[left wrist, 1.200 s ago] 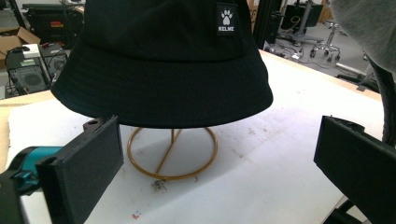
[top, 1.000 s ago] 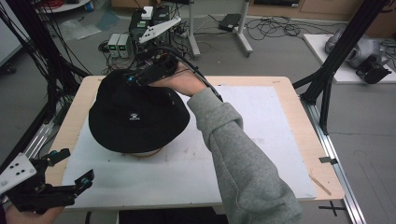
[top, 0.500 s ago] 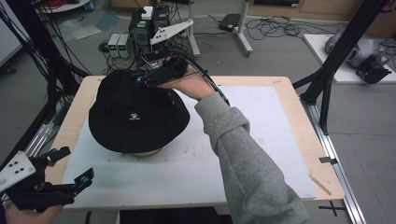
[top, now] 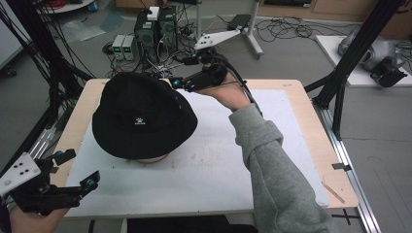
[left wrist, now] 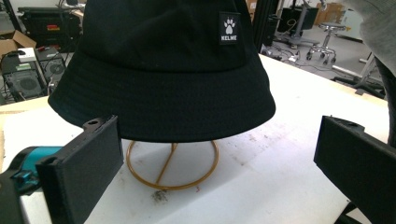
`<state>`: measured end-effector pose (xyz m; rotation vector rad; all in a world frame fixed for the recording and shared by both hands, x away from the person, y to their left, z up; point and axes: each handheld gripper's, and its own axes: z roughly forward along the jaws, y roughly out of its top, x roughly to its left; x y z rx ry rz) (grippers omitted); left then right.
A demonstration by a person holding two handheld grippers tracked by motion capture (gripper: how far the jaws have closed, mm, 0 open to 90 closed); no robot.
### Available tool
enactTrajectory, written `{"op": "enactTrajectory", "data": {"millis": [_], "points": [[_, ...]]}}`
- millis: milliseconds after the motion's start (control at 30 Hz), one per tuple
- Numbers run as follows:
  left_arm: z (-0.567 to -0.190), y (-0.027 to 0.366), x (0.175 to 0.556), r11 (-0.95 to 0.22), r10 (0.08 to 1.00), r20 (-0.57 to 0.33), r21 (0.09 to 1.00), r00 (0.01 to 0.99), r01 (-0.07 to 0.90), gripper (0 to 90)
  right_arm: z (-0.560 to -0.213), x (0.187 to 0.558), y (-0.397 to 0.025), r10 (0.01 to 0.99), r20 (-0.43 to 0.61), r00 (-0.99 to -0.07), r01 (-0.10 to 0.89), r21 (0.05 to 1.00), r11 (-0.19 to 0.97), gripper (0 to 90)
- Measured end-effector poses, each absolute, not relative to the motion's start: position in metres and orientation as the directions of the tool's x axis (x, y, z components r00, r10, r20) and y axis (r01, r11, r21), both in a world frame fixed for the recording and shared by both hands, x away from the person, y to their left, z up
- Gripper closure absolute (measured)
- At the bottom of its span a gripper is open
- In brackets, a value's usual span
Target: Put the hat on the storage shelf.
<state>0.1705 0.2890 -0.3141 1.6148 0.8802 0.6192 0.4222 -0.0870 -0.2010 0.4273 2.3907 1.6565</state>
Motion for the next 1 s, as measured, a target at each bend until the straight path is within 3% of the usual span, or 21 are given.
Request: {"op": "enactTrajectory", "data": {"millis": [1000], "points": [[-0.317,0.281,0.193,-0.084,0.798,-0.071,0.970,0.599,0.227,1.7,-0.243,0.400,-0.219,0.559,0.061,-0.827,0.212,0.955,0.209,10.8]]}}
